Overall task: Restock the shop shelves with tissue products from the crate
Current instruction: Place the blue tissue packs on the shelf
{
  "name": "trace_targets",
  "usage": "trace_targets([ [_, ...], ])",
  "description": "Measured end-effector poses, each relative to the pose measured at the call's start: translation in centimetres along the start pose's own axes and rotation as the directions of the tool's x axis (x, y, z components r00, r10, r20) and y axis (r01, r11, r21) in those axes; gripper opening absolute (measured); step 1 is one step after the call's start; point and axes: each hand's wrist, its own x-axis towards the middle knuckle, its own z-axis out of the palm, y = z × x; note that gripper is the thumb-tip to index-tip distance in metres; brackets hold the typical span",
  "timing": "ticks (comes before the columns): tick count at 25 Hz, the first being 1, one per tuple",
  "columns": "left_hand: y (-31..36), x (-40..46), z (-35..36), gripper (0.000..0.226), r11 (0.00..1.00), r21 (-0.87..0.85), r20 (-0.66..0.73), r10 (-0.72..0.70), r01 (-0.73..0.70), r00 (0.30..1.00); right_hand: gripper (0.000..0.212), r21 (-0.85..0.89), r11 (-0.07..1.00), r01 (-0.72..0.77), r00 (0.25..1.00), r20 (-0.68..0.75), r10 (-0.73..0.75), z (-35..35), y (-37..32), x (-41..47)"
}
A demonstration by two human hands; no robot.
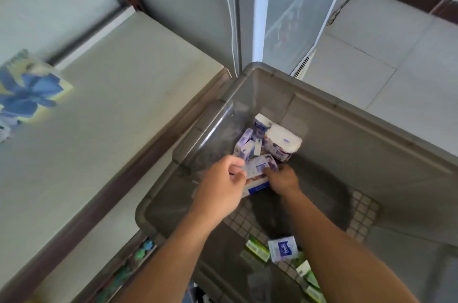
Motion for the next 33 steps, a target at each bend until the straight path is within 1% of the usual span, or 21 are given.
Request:
trace_targets([
  [3,0.3,0.0,-0.2,0.023,1.000,0.011,0.038,0.002,-0.002,0.999,0.043,-0.024,1.000,-0.001,0.999,-0.040,0.000,-1.5,-0.1,-1.4],
  [6,1.2,-0.8,-0.1,0.024,0.998,0.052,0.086,0.041,-0.046,0.995,0.038,-0.041,0.998,0.042,0.997,-0.064,-0.045,-3.6,-0.4,-4.1],
  [10,2.4,-1.9,0.2,0.026,0.992,0.058,0.097,0.104,-0.110,0.990,0.034,-0.021,0.986,0.166,0.979,-0.116,-0.167,-6.8,-1.7,-8.8],
  [12,3.4,-2.9,0.0,0.032,0.985,0.057,0.081,0.157,-0.162,0.984,0.031,0.010,0.976,0.217,0.967,-0.139,-0.213,-8.6,-2.6,-11.4],
  [14,4.7,-4.4,-0.3,0.044,0.947,0.105,0.046,0.300,-0.303,0.953,0.031,0.018,0.960,0.280,0.948,-0.164,-0.273,-10.4,-3.8,-14.4],
  [16,6.1,-6.3,-0.7,0.064,0.878,0.163,0.043,0.450,-0.451,0.892,0.033,0.010,0.940,0.340,0.927,-0.172,-0.334,-12.2,-5.0,-17.4],
  [17,6.9,-7.4,-1.0,0.073,0.849,0.198,0.055,0.490,-0.490,0.870,0.035,0.011,0.931,0.364,0.917,-0.177,-0.357,-13.0,-5.5,-18.9],
  [19,8.1,-9.3,-1.3,0.087,0.800,0.309,0.063,0.522,-0.514,0.850,0.038,0.007,0.920,0.391,0.904,-0.190,-0.382,-14.2,-6.9,-22.0],
  [20,8.7,-10.2,-1.5,0.090,0.777,0.370,0.043,0.533,-0.509,0.845,0.040,0.007,0.913,0.408,0.896,-0.193,-0.399,-14.7,-7.3,-23.4],
  [21,9.2,-11.0,-1.6,0.089,0.762,0.413,0.009,0.545,-0.499,0.839,0.043,0.002,0.903,0.431,0.887,-0.187,-0.423,-15.1,-7.8,-24.9],
  [22,9.6,-11.7,-1.9,0.085,0.766,0.416,-0.047,0.556,-0.490,0.830,0.047,-0.009,0.886,0.463,0.873,-0.171,-0.457,-15.3,-8.4,-26.4],
  [23,10.0,-12.2,-2.3,0.077,0.793,0.370,-0.112,0.556,-0.485,0.824,0.050,-0.028,0.869,0.493,0.857,-0.152,-0.492,-15.6,-9.1,-27.9],
  [24,10.4,-12.6,-2.9,0.066,0.840,0.256,-0.174,0.527,-0.479,0.832,0.049,-0.035,0.847,0.530,0.838,-0.133,-0.529,-15.9,-9.6,-28.9],
  [25,10.8,-12.9,-3.8,0.052,0.885,0.071,-0.218,0.465,-0.461,0.858,0.047,-0.035,0.819,0.572,0.812,-0.118,-0.572,-16.4,-10.3,-30.0],
  [26,11.2,-13.2,-4.8,0.040,0.888,-0.157,-0.230,0.392,-0.431,0.891,0.046,-0.006,0.792,0.611,0.785,-0.121,-0.607,-16.9,-11.0,-30.9],
  [27,11.6,-13.5,-5.7,0.033,0.840,-0.376,-0.210,0.333,-0.391,0.919,0.044,0.025,0.762,0.647,0.757,-0.137,-0.639,-17.6,-11.5,-31.8],
  [28,12.1,-14.0,-6.7,0.030,0.761,-0.541,-0.191,0.304,-0.359,0.933,0.041,0.060,0.737,0.674,0.736,-0.153,-0.660,-18.2,-11.9,-32.5],
  [29,12.8,-14.7,-7.5,0.030,0.667,-0.657,-0.193,0.303,-0.352,0.933,0.039,0.086,0.720,0.689,0.722,-0.173,-0.670,-18.7,-12.3,-33.2],
  [31,14.1,-15.5,-8.9,0.034,0.440,-0.825,-0.216,0.335,-0.355,0.917,0.046,0.166,0.711,0.683,0.730,-0.170,-0.661,-19.0,-12.5,-34.1],
  [32,14.8,-15.9,-9.4,0.039,0.329,-0.879,-0.223,0.355,-0.345,0.908,0.052,0.284,0.708,0.647,0.755,-0.107,-0.647,-18.8,-12.5,-34.4],
  [33,15.4,-16.2,-9.8,0.044,0.243,-0.909,-0.231,0.381,-0.339,0.895,0.059,0.414,0.698,0.584,0.774,-0.025,-0.633,-18.5,-12.6,-34.9],
])
